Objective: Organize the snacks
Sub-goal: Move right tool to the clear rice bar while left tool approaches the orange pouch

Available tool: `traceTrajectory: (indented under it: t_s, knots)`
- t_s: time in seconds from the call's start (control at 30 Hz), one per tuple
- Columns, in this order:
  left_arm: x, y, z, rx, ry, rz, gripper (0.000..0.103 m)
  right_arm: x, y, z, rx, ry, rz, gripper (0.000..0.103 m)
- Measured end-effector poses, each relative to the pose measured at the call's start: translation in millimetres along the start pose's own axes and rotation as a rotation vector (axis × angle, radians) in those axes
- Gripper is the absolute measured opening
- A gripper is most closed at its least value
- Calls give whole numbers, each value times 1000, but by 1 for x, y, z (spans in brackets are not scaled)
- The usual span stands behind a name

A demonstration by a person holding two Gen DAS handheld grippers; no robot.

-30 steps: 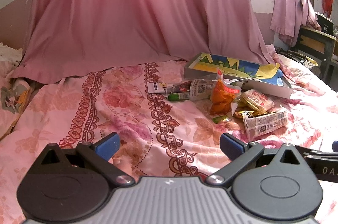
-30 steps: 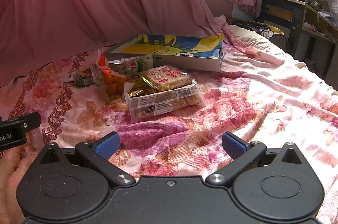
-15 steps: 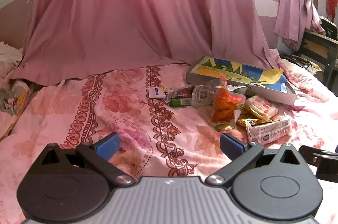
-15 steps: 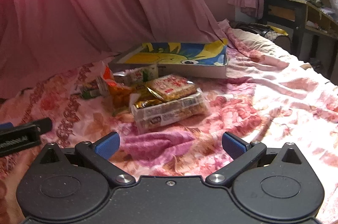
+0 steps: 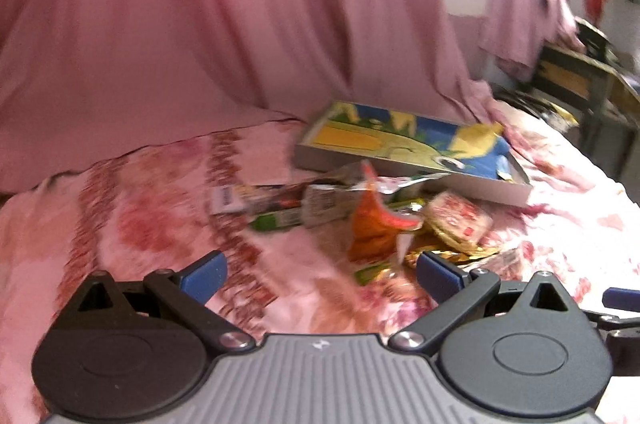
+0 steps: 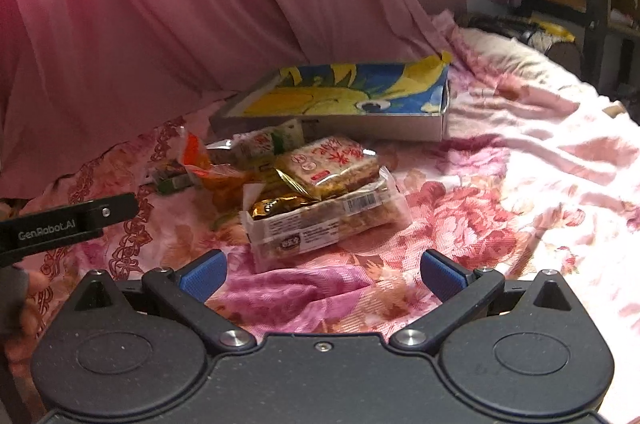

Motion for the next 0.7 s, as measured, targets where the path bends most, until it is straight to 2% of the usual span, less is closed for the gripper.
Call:
traceTrajectory:
  t_s: [0.1,0.2,0.33,0.43,0.53,0.7]
  knots:
    - [-17,10,-1,8,-37,20,103,-13,7,-7,-13,18,36,102]
    - [-32,19,1,43,-118,43,103,-29,13,-11,-31,51,84,102]
    - [-48,26,3,76,-176,68,103,-50,17,-12,-57,102,123,102]
    - [-67,29,2,141,-200,102,103,-67,18,-10,-70,111,152,102]
    - [-91,32,2,248,-212,152,102,-78,20,-9,-98,141,166,102]
    - [-113,35,3,386,-217,215,102,-91,23,-15,-155,136,176,102]
Point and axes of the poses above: each gripper's, at about its wrist camera, not at the fingertips, and x roughly against the way its jaws point, z to its left, y to its top, the point moved 4 cm from there along -x, roughly the way its jaws point, and after that the axes turned 9 degrees about -x, right-handed, at the moved point
